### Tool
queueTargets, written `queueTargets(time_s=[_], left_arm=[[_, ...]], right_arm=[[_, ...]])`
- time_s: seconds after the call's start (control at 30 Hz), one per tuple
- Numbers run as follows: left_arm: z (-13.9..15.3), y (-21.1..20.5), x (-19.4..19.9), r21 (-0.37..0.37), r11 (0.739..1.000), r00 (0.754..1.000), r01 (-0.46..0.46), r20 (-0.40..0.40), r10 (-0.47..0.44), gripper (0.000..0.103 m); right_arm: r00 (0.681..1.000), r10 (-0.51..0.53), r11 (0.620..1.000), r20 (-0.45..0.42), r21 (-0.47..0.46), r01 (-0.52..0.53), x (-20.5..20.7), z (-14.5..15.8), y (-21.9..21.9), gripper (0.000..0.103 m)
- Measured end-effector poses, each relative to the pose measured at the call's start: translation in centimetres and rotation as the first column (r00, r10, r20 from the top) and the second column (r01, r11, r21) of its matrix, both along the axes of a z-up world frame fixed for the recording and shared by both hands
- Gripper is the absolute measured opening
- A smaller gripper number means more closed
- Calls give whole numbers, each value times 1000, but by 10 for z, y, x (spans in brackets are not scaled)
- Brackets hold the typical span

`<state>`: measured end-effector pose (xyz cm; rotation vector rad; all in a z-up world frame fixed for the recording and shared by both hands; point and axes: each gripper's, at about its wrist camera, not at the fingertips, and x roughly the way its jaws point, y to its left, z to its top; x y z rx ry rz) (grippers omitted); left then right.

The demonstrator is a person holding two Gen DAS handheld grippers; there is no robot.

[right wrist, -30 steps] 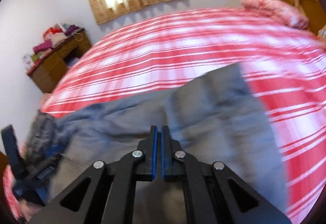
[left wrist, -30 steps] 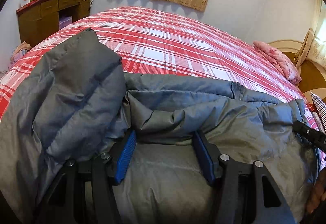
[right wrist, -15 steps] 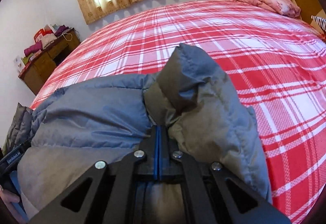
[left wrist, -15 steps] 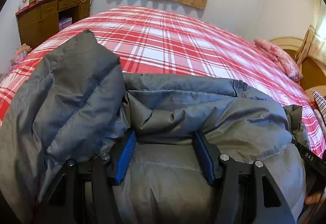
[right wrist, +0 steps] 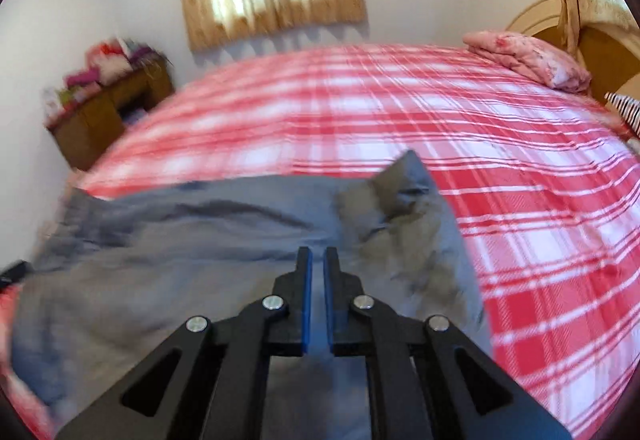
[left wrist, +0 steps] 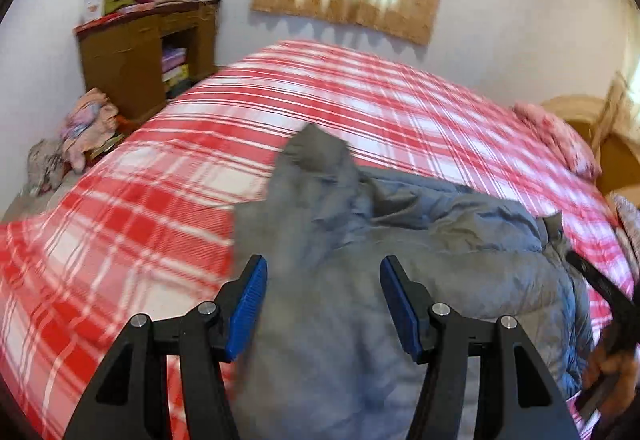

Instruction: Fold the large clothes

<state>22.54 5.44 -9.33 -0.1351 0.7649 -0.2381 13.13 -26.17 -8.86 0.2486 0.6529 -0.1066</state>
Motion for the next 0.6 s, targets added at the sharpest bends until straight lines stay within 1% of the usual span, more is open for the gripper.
queueTargets(time_s=[0.07, 0.13, 0.17, 0.23, 0.33, 0.37, 0.47, 0.5, 0.57, 0.6], left_arm=[[-2, 11, -7, -17, 1000, 1000, -23, 5, 23, 59], [-8, 18, -9, -31, 999, 999, -45, -16, 44, 59], [-12, 20, -11, -59, 997, 998, -47, -35, 45, 59], [-15, 24, -19, -87, 995, 998, -50, -32, 48, 59], [-21, 25, -16, -57, 996, 998, -66, -26, 64, 59], [-27, 27, -9, -58, 995, 996, -76, -54, 73, 59], [-40, 33, 1, -157, 983, 991, -90, -114, 72, 59], [-46, 31, 4, -182, 980, 989, -85, -135, 61, 59], [-55, 25, 5, -188, 980, 988, -71, -147, 43, 59], [-59, 22, 5, -189, 980, 989, -60, -148, 32, 59]], right_arm=[[999, 41, 999, 18, 20, -41, -9, 1, 23, 9], [997, 81, 996, 17, 20, -81, -9, -3, 47, 9], [995, 103, 994, 13, 28, -103, -8, -6, 58, 9], [991, 130, 990, 9, 50, -130, -5, -12, 72, 9], [987, 162, 985, 6, 57, -162, 11, -11, 92, 9], [987, 163, 985, 10, 57, -163, 17, -9, 97, 9], [987, 163, 985, 0, 53, -163, 38, -11, 113, 9], [987, 162, 986, -12, 46, -161, 45, -17, 117, 9], [987, 150, 988, -60, 26, -149, 57, -37, 123, 9], [983, 150, 989, -104, 28, -147, 64, -53, 124, 9]])
